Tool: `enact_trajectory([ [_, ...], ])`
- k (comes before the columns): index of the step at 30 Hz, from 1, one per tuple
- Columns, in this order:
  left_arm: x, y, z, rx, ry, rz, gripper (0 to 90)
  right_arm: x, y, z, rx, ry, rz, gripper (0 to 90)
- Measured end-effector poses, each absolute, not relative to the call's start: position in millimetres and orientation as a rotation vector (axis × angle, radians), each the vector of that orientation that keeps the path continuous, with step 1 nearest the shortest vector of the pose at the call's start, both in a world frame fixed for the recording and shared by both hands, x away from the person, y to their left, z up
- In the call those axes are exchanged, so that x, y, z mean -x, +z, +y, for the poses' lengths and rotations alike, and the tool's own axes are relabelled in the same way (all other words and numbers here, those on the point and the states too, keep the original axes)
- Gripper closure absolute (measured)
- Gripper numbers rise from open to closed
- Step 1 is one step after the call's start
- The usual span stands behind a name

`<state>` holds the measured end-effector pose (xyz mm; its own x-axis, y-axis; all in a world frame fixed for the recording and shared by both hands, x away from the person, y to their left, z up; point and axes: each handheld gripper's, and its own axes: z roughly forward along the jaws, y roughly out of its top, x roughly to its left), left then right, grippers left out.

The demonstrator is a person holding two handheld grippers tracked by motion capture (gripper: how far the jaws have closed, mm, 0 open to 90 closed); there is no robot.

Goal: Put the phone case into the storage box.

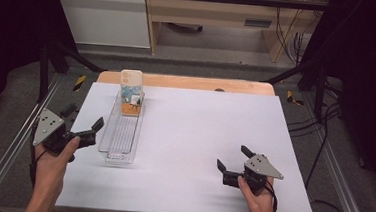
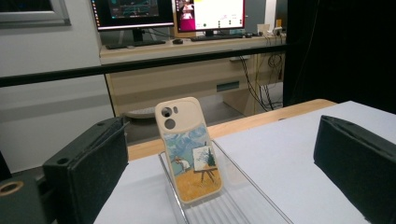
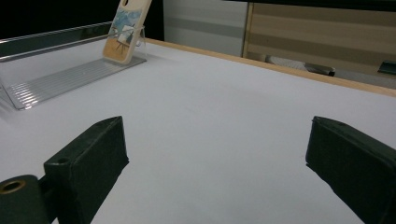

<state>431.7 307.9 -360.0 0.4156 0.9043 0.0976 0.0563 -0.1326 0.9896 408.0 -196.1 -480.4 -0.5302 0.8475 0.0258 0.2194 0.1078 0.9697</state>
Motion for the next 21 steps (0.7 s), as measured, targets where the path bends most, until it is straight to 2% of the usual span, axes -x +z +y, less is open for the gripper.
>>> enact_trajectory([
  [21,-412,-371,343,-1.446,0.926,0.891,2.1,-408,-480,-196,-1.037,1.446,1.831,5.2],
])
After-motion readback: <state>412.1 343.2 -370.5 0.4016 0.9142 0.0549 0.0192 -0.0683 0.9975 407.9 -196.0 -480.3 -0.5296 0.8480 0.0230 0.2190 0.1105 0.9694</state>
